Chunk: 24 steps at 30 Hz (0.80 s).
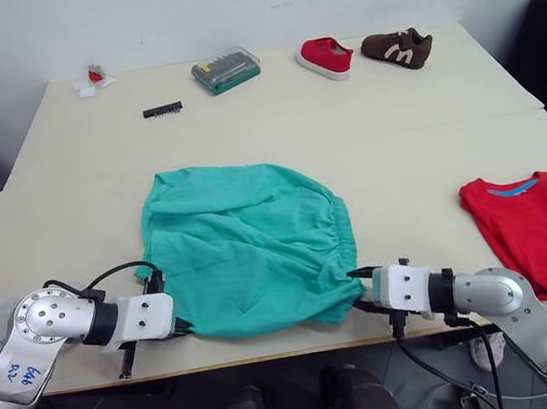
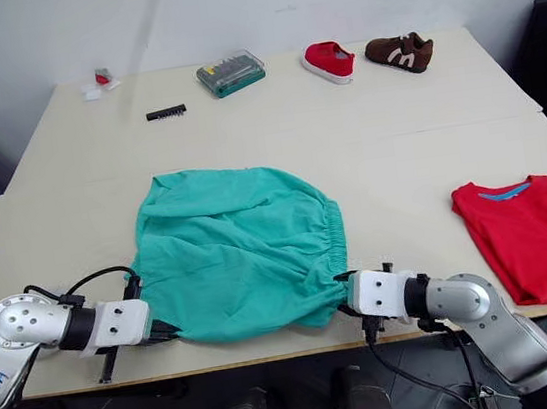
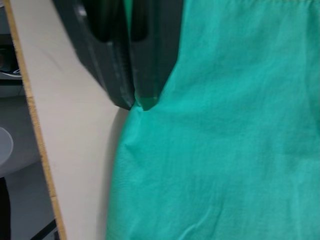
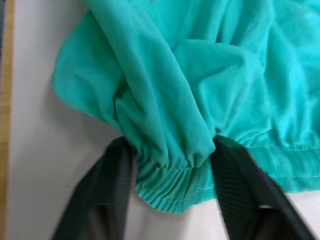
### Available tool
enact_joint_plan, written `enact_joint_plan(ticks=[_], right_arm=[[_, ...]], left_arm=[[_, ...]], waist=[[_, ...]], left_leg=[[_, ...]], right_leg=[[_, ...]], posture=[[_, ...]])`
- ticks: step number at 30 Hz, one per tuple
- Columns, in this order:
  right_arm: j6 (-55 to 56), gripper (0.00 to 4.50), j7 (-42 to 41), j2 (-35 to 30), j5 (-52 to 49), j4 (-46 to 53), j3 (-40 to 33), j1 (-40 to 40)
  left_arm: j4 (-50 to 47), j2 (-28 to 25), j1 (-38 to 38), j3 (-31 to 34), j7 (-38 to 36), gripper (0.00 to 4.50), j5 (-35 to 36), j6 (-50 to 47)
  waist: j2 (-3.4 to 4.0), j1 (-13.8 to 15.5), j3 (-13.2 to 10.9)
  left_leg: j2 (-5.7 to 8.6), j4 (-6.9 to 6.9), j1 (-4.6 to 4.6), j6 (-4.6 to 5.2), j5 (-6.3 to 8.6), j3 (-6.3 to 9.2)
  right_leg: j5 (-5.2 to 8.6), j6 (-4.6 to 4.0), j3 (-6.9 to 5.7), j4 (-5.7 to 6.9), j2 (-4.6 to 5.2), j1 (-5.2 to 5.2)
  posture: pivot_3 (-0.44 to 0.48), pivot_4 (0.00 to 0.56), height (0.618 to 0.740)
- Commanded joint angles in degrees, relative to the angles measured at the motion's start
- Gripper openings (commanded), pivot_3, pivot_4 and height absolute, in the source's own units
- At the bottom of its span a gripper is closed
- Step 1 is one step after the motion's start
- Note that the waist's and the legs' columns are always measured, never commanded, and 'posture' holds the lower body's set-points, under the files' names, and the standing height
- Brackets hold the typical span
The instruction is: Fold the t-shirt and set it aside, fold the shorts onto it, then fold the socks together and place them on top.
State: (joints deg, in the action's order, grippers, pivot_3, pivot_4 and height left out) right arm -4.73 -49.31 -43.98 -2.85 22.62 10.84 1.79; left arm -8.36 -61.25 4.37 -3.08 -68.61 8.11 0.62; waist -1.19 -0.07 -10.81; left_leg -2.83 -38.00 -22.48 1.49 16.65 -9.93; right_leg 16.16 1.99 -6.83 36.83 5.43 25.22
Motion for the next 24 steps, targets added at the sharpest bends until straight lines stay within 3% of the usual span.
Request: enact_joint_plan(ticks=[1, 3, 10, 14, 24], right_arm=[[1.86, 0.67, -0.79, 0.12, -0.83, 0.32, -1.17, 0.55], [2.69, 0.01, -1.78, -0.85, -1.33, -0.3, -2.25, 1.2], [8.94, 0.01, -12.42, -10.71, -6.01, -4.86, -9.21, 7.07], [12.21, 0.01, -17.08, -15.04, -7.61, -7.24, -11.27, 10.26], [-3.09, 0.01, -7.88, -4.52, -13.02, 0.61, -9.93, 7.94]], left_arm=[[3.52, -1.01, -0.06, 0.53, 0.95, 0.0, -2.88, -0.82], [4.73, -0.9, 1.31, 1.12, 0.53, 0.0, -1.73, -1.77], [6.14, -3.32, 7.35, 3.97, -5.5, 0.0, 5.71, -11.49], [0.44, -6.63, 4.03, 6.44, -11.88, 0.0, 13.88, -20.61], [-10.04, -2.64, 2.23, 6.68, -7.6, 0.0, 18.57, -28.06]], waist=[[0.0, 0.01, 0.0], [0.0, 0.02, 0.0], [-0.03, -0.02, -0.04], [-0.05, -0.22, -0.05], [-0.08, -0.22, -0.06]], left_leg=[[-0.01, 0.05, 0.11, -0.01, 0.0, 0.0], [-0.03, 0.09, 0.17, -0.02, 0.0, 0.0], [-0.04, 0.07, 0.09, 0.13, -0.11, -0.02], [-0.05, 0.07, 0.07, -0.21, -0.06, -0.02], [0.01, -0.06, 0.1, -0.31, 0.02, -0.04]], right_leg=[[0.03, -0.04, -0.01, 0.0, 0.0, -0.09], [0.07, -0.1, -0.01, 0.03, -0.01, -0.12], [0.09, -0.13, -0.03, 0.09, -0.03, -0.02], [0.37, -0.01, -0.03, 0.17, -0.06, 0.03], [0.64, 0.06, 0.15, 0.51, 0.0, 0.07]], posture=[[0.0, 0.15, 0.74], [0.0, 0.15, 0.74], [0.0, 0.15, 0.74], [0.0, 0.15, 0.74], [0.0, 0.15, 0.74]])
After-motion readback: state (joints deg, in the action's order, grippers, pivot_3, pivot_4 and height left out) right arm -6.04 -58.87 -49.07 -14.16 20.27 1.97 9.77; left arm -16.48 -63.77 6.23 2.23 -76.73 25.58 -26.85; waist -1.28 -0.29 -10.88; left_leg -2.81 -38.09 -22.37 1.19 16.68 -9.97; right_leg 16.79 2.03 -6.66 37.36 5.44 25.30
